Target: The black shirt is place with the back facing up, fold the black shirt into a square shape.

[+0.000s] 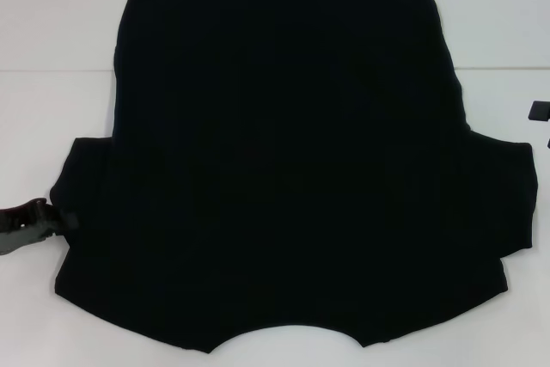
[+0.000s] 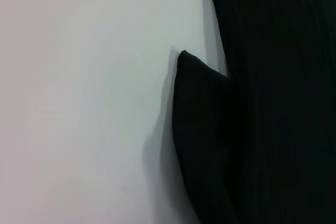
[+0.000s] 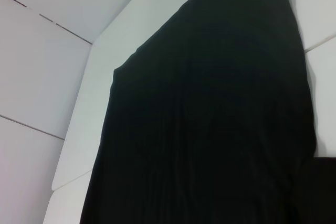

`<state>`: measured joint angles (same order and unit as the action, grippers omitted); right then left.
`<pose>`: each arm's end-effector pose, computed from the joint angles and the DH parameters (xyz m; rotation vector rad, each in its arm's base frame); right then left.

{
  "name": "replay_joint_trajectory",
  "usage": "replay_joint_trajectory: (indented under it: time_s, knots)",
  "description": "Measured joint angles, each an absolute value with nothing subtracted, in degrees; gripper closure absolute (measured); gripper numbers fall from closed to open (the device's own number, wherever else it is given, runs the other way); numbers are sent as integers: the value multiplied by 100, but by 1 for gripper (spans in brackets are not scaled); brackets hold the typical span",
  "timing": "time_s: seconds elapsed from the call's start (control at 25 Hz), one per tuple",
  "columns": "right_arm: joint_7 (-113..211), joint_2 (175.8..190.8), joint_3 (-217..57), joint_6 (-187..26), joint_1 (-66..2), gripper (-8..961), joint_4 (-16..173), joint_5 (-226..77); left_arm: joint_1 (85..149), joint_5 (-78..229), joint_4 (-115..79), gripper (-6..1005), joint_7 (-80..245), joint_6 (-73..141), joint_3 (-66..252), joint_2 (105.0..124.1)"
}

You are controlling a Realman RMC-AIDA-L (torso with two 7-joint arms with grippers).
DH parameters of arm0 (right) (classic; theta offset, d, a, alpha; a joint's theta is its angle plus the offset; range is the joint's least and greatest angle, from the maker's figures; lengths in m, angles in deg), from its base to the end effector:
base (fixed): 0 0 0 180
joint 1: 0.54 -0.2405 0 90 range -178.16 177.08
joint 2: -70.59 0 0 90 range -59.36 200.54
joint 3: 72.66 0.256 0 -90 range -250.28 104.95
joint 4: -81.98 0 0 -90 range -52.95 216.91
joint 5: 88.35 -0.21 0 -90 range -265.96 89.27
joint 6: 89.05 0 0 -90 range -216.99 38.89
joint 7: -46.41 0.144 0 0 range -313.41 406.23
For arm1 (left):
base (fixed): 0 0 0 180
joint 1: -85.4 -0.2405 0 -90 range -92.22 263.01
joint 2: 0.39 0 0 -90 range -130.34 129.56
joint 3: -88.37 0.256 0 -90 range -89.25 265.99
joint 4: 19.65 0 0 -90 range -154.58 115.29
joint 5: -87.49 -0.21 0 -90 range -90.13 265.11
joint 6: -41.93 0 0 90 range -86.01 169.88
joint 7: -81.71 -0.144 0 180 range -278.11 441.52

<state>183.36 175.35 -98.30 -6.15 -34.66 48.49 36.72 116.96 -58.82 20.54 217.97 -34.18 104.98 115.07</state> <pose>0.3205 0.3744 0.1163 -1.9596 1.8347 0.7353 -0.3653 0.3347 0.0575 -1.7991 -1.9250 -0.4299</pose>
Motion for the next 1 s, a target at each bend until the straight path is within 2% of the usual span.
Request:
replay_joint_trajectory:
  time_s: [0.28,1.0]
  knots:
    - [18334,17535,-9824,-609,-3461,75,4850,3672,11696,-5862,2056,992,21800,-3461,10490,11489]
    - [18334,17527,-9861,-558,-3471,77,4833,3672,11905,-6329,3037,991,22226,-3693,10426,11245]
